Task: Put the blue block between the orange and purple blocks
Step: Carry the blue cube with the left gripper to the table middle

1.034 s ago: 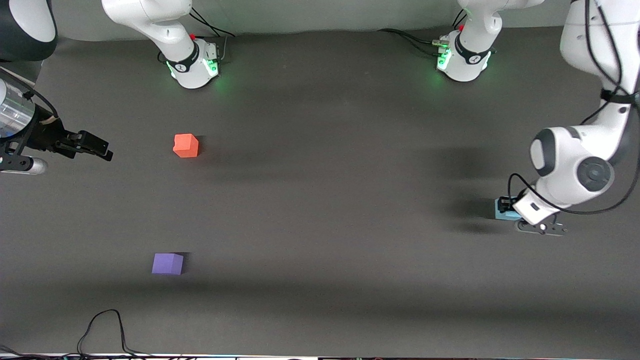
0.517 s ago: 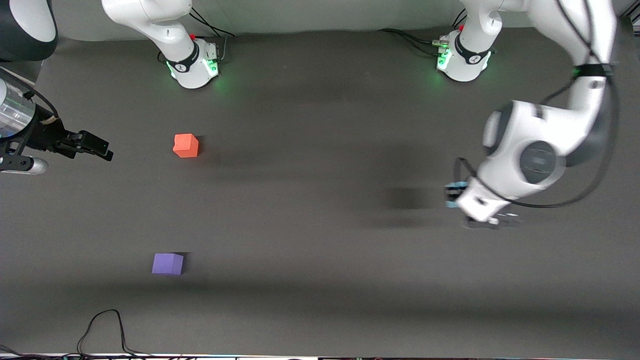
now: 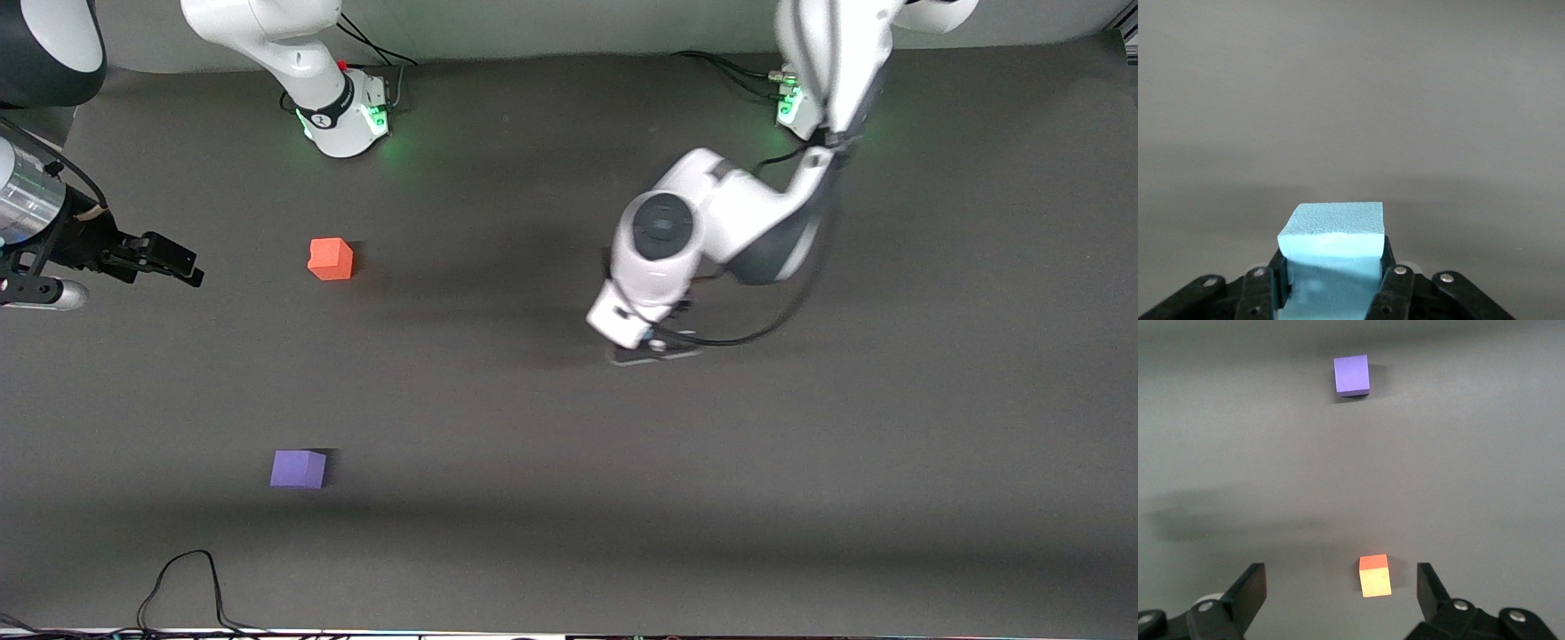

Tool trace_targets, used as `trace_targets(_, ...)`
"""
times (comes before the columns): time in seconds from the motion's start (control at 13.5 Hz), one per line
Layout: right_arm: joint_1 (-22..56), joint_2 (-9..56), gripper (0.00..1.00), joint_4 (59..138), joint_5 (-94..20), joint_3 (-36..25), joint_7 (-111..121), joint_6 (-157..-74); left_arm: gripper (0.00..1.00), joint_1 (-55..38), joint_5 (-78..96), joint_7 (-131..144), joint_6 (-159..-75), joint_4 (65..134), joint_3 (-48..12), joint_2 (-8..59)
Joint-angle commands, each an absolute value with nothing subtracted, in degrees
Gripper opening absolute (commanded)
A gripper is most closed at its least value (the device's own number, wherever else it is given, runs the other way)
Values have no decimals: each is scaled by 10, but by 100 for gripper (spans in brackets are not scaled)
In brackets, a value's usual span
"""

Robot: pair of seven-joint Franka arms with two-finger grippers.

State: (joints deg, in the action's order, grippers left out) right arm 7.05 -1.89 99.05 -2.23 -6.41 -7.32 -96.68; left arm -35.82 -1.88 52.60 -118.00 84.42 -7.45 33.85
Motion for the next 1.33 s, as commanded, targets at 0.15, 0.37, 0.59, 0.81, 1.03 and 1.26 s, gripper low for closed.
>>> trace_targets(0.15, 75, -6, 100, 973, -20, -66, -72, -963, 47, -451, -95, 652, -1269, 792, -61, 446)
trace_targets(0.37, 75, 3, 100, 969, -18, -66, -72, -963, 47, -476, -132, 697, -1289, 775, -59, 499)
trace_targets(0.59, 78, 18, 100, 968, -16, -64, -72, -959, 58, -477, -142, 702, -1297, 773, -60, 507)
trace_targets(0.81, 88, 18, 100, 965, -15, -64, -72, -957, 100, -474, -145, 694, -1293, 773, -60, 498)
trace_targets(1.03, 88, 18, 100, 966, -16, -64, -74, -957, 100, -438, -135, 664, -1257, 777, -66, 448)
trace_targets(1.26, 89, 18, 100, 965, -22, -63, -75, -957, 100, -379, -71, 594, -1186, 779, -83, 377)
